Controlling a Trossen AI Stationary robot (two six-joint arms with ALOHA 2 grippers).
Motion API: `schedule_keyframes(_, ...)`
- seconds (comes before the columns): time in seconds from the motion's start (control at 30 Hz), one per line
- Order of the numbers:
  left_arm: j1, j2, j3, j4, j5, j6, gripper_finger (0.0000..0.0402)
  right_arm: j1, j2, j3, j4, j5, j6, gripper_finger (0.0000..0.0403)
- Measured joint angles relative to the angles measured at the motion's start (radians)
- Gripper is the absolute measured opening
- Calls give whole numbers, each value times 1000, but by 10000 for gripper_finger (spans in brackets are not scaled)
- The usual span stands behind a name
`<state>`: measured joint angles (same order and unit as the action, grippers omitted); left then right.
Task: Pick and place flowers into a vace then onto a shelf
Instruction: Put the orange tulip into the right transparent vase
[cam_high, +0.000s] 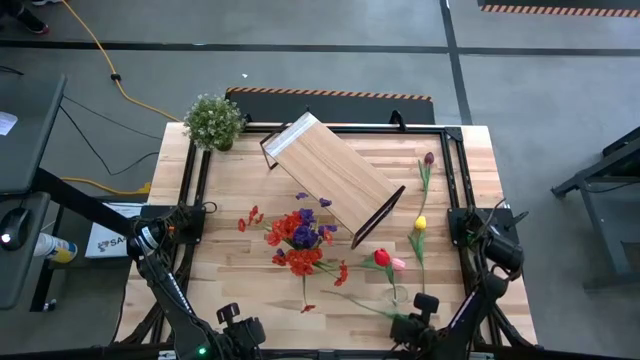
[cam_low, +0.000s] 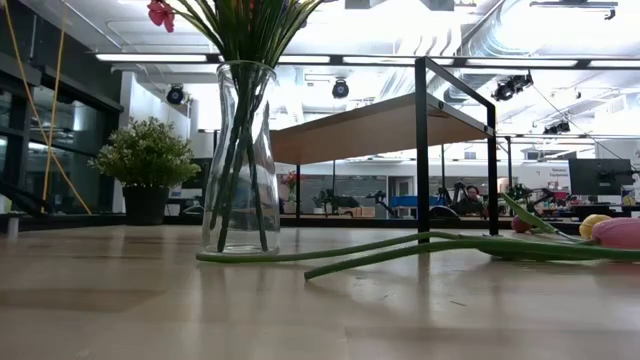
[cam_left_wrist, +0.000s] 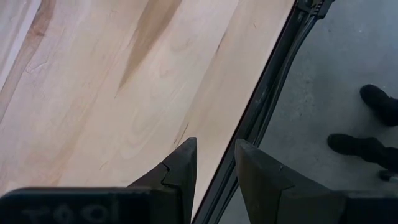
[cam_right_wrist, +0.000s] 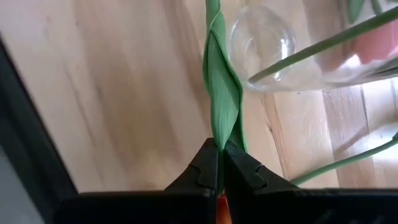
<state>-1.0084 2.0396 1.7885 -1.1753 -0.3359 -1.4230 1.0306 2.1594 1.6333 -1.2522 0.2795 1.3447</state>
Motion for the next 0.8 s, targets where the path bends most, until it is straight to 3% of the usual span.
schedule_keyframes(0.43, 0, 0, 0, 8, 0, -22, 145, 0, -93, 2, 24, -22, -95, 2)
schedule_keyframes(0.8, 1, 0, 0, 80, 1, -22, 145, 0, -197, 2, 63, -129, -166, 1)
